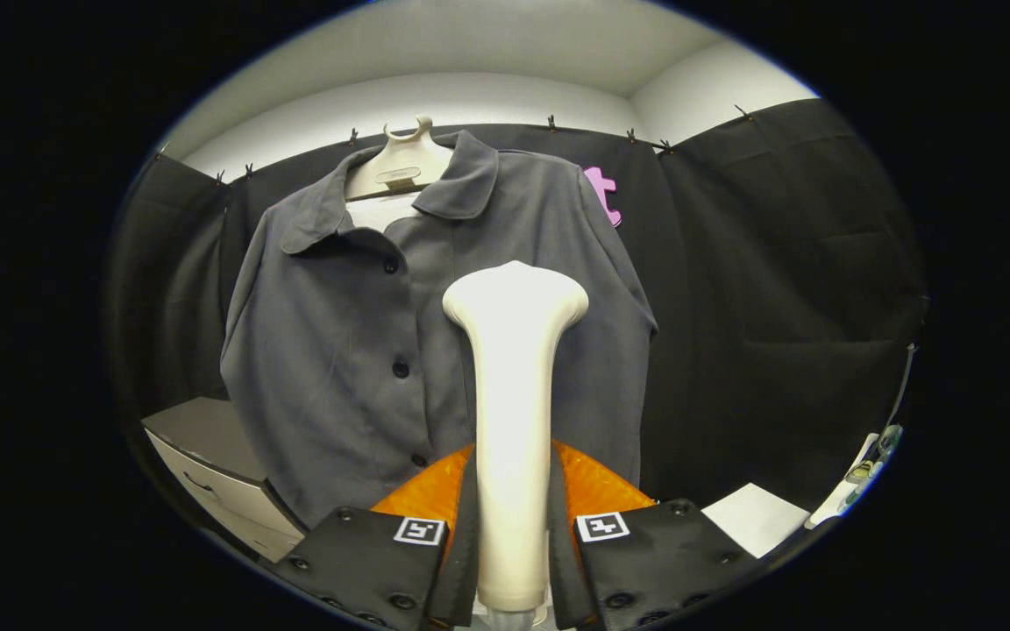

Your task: Iron the clothes twice with a garment steamer, once on the left side and once on the right side.

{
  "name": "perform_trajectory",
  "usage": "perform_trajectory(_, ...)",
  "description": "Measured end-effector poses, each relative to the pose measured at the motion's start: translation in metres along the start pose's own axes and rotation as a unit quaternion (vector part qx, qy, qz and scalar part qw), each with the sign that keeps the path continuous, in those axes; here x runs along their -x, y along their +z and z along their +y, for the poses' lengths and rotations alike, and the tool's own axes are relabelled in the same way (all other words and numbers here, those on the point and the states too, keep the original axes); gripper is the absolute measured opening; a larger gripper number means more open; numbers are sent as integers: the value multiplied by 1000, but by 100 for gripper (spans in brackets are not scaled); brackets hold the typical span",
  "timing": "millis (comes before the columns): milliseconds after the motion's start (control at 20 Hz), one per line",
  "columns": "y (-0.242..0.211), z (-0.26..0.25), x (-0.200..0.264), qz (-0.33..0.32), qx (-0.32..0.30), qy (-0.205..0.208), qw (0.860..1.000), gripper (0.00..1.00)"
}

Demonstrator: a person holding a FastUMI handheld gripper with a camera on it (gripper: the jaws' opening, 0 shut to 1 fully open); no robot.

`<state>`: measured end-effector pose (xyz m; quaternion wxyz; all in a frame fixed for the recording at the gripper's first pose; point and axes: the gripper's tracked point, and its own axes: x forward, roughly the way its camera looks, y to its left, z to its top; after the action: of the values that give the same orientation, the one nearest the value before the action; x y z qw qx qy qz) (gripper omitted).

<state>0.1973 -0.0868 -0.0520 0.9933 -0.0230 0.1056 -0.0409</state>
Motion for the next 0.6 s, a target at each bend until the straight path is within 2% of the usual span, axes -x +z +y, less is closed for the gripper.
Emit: perform_trajectory(600,-68,-10,13,56,-14,-8,998,41)
